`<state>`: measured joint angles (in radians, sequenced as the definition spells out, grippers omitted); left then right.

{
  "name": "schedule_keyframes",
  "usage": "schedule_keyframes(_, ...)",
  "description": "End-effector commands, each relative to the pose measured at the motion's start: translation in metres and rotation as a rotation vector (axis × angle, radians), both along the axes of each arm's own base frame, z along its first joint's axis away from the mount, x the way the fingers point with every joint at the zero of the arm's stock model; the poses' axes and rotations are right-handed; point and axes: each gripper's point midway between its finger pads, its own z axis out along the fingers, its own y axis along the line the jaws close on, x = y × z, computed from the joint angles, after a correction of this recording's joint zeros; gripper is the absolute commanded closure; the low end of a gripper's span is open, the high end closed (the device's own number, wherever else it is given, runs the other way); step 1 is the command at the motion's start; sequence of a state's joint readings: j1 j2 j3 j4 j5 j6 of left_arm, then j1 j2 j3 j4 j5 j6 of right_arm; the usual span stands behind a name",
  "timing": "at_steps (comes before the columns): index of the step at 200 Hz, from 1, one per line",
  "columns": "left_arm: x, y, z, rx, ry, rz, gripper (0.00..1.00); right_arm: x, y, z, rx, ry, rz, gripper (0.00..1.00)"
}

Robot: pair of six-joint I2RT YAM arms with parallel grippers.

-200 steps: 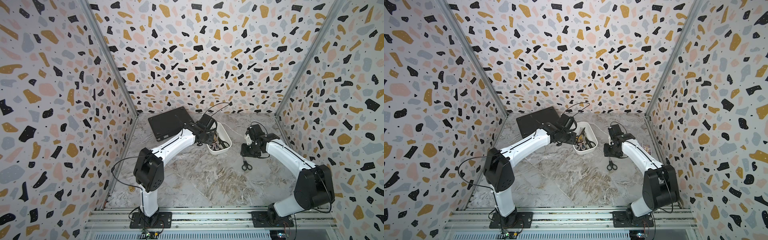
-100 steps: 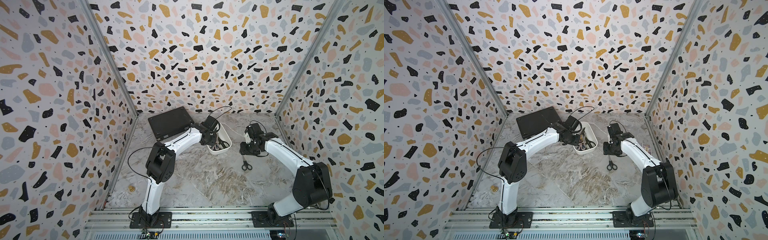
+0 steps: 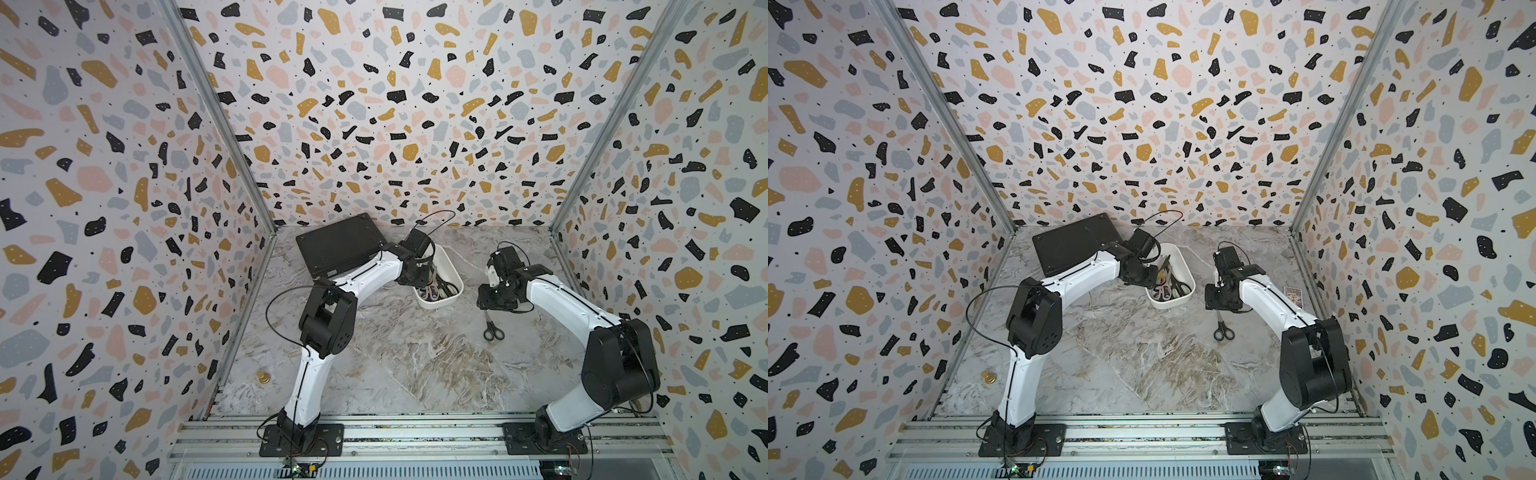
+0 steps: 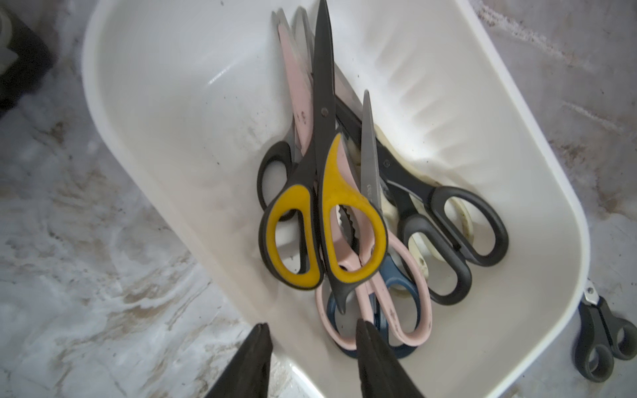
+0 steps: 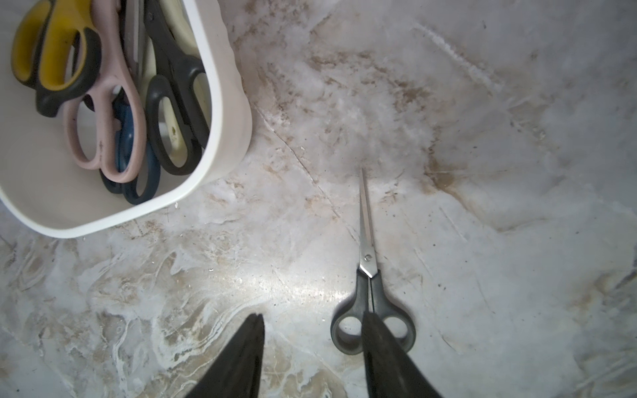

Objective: Take the scissors out of the storage box
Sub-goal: Pick up the scissors from the storage box.

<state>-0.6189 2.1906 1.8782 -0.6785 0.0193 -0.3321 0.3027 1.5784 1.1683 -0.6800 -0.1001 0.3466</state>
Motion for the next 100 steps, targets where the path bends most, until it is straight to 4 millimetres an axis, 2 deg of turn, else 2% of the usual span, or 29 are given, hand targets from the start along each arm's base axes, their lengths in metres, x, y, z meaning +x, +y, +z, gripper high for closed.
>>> schedule_keyframes(1, 0.011, -0.009, 0.005, -0.024, -0.030, -0.017, 0.56, 0.011, 0.006, 0.015, 0.030, -0.040, 0.005, 0.49)
schedule_keyframes(33, 0.016, -0.010, 0.000, -0.012, -0.041, -0.023, 0.57, 0.012, 0.008, 0.015, 0.043, -0.039, 0.007, 0.49)
schedule_keyframes(76, 0.015, -0.015, -0.019, 0.006, 0.002, -0.057, 0.57, 0.014, 0.012, 0.014, 0.060, -0.031, 0.010, 0.49)
schedule_keyframes(100, 0.016, -0.011, -0.032, 0.044, 0.027, -0.046, 0.57, 0.014, 0.013, 0.013, 0.070, -0.028, 0.011, 0.49)
